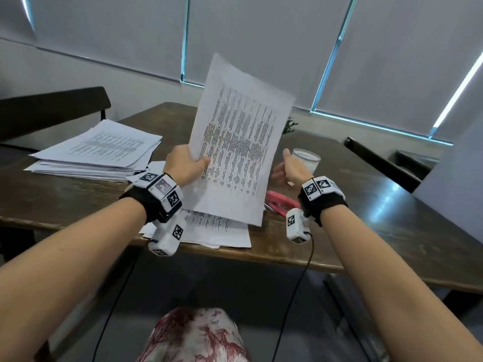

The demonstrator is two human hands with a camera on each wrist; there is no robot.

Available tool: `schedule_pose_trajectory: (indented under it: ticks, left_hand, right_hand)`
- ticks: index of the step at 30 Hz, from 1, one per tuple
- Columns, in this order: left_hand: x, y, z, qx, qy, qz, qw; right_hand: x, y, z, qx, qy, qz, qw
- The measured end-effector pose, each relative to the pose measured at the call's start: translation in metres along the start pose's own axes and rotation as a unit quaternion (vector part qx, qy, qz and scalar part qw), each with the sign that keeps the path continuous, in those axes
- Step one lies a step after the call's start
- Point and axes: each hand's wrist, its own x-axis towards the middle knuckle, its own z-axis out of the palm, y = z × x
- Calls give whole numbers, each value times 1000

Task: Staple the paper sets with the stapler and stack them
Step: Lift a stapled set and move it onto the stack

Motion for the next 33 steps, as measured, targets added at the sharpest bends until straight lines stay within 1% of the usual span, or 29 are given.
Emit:
schedule_pose_trajectory:
  ticks: [1, 2, 4, 5, 6, 7, 9, 12, 13, 15, 17, 18, 19, 20, 21, 22, 23, 25, 27, 30, 33]
  left_hand:
    - [0, -3, -5, 15, -9, -4, 1000]
    - [-1, -6, -9, 34, -24, -8, 999]
    - [-5, -13, -16, 56, -64, -18, 996]
    - [-8, -16, -18, 67, -84, -24, 994]
    - [-10, -18, -21, 84, -105, -26, 991]
    - [-11, -21, -23, 104, -127, -27, 986]
    - [-15, -23, -25, 139, -160, -32, 977]
    - [-17, -28, -25, 155, -189, -48, 968]
    - [-18, -30, -25, 156, -198, -52, 966]
    - [-18, -33, -24, 159, -213, -59, 962]
    - [-19, -34, -23, 160, -221, -62, 960]
    - [-19, -33, -22, 158, -224, -63, 960]
    - [-20, -31, -20, 156, -225, -63, 960]
    - [-20, -29, -18, 154, -228, -62, 960]
    - [-21, -25, -16, 155, -231, -58, 959]
    - [-23, -22, -15, 159, -235, -50, 958]
    - [-24, -18, -13, 162, -238, -42, 957]
    - [-26, -13, -9, 155, -250, -31, 955]
    - [-29, -8, -5, 144, -260, -19, 955]
    - [-35, -2, 1, 135, -271, -13, 953]
    - [-39, 1, 4, 127, -279, -2, 952]
  right_hand:
    - [7, 6, -4, -130, 4, -6, 992]
    - [7, 13, -6, -246, -2, -7, 969]
    - [12, 30, -4, -407, -44, -5, 912]
    - [13, 36, -1, -460, -65, -4, 885]
    - [12, 40, 1, -495, -86, 3, 865]
    - [15, 44, 4, -513, -99, 5, 853]
    - [17, 51, 6, -514, -107, 1, 851]
    - [13, 55, 9, -490, -106, -23, 865]
    - [14, 57, 9, -472, -105, -32, 875]
    - [14, 54, 3, -412, -65, -27, 909]
    - [12, 42, -12, -317, 23, -14, 948]
    - [10, 34, -19, -243, 83, 4, 966]
    - [7, 25, -26, -144, 150, 16, 978]
    - [5, 15, -32, -52, 214, 9, 975]
    - [2, 3, -38, 26, 263, -21, 964]
    - [0, -10, -43, 86, 299, -65, 948]
    - [-3, -23, -46, 133, 315, -103, 934]
    - [-6, -47, -47, 232, 315, -156, 907]
    - [-9, -64, -43, 308, 287, -184, 888]
    - [-6, -71, -32, 352, 256, -196, 879]
    - [-6, -63, -25, 388, 229, -180, 874]
